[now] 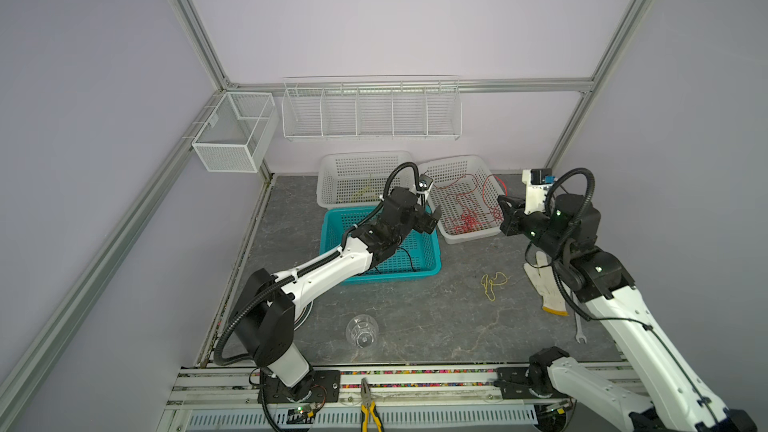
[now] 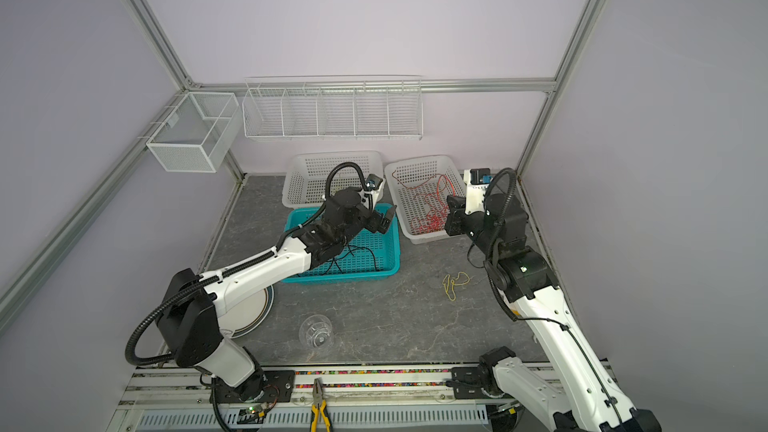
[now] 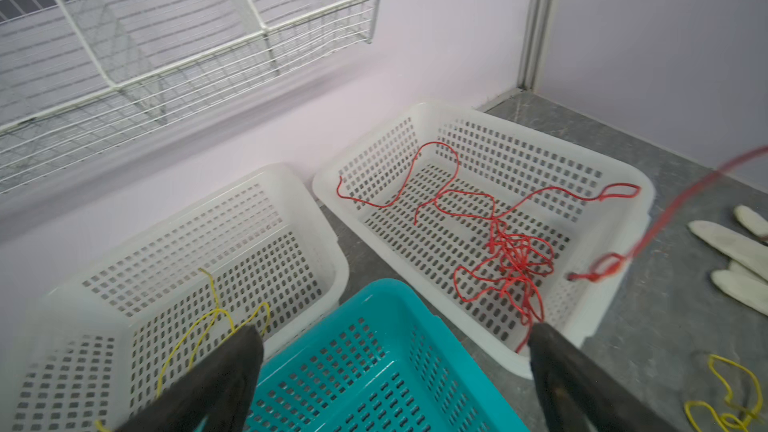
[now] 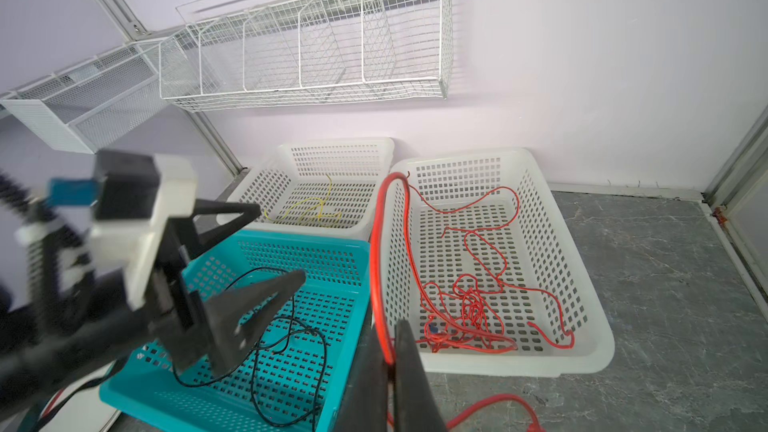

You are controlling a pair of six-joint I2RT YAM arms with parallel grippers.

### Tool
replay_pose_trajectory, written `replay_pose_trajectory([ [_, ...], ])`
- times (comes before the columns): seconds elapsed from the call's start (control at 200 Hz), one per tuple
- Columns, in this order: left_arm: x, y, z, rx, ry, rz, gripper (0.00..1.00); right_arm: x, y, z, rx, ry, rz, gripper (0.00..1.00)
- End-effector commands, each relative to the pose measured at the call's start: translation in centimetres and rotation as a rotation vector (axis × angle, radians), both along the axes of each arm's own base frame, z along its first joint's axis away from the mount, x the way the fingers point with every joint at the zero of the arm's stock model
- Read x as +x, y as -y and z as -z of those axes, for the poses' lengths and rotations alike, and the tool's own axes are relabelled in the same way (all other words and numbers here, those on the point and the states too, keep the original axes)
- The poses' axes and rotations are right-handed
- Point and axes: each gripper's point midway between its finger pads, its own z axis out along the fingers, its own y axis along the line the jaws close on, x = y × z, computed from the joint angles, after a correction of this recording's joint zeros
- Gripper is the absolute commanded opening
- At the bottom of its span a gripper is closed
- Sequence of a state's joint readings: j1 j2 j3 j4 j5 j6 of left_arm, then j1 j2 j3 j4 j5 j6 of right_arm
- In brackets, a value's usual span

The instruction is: Untangle the cables

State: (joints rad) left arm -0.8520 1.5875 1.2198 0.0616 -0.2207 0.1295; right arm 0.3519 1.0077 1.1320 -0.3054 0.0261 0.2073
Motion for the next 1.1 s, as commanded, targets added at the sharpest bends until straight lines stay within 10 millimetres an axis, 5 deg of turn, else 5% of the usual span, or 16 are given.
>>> replay_pose_trajectory([
  [0.0, -2.7, 0.9, -1.1, -0.062, 0.017, 0.109, 1.0, 2.1, -0.1, -1.9, -0.018, 0.088, 0.02, 0.06],
  [0.195, -6.7, 2.2, 0.4, -0.076, -0.035, 0.215, 0.99, 6.1, -1.7, 2.2, -0.058, -0.014, 0.006, 0.06],
  [0.47, -8.3, 3.9, 4.0, -0.009, -0.111, 0.226, 0.99, 9.7, -2.5, 9.8, -0.089, -0.159, 0.027, 0.06],
  [0.84, -10.3, 6.3, 5.8, -0.014, -0.153, 0.275, 0.99, 13.5, -1.3, 23.0, -0.171, -0.459, 0.087, 0.06],
  [0.96, -10.4, 6.2, 6.3, -0.021, -0.169, 0.271, 0.99, 14.0, -2.0, 25.3, -0.169, -0.51, 0.058, 0.06],
  [1.095, -10.4, 6.3, 7.0, -0.018, -0.185, 0.267, 0.99, 14.3, -2.7, 25.2, -0.154, -0.512, 0.032, 0.09],
])
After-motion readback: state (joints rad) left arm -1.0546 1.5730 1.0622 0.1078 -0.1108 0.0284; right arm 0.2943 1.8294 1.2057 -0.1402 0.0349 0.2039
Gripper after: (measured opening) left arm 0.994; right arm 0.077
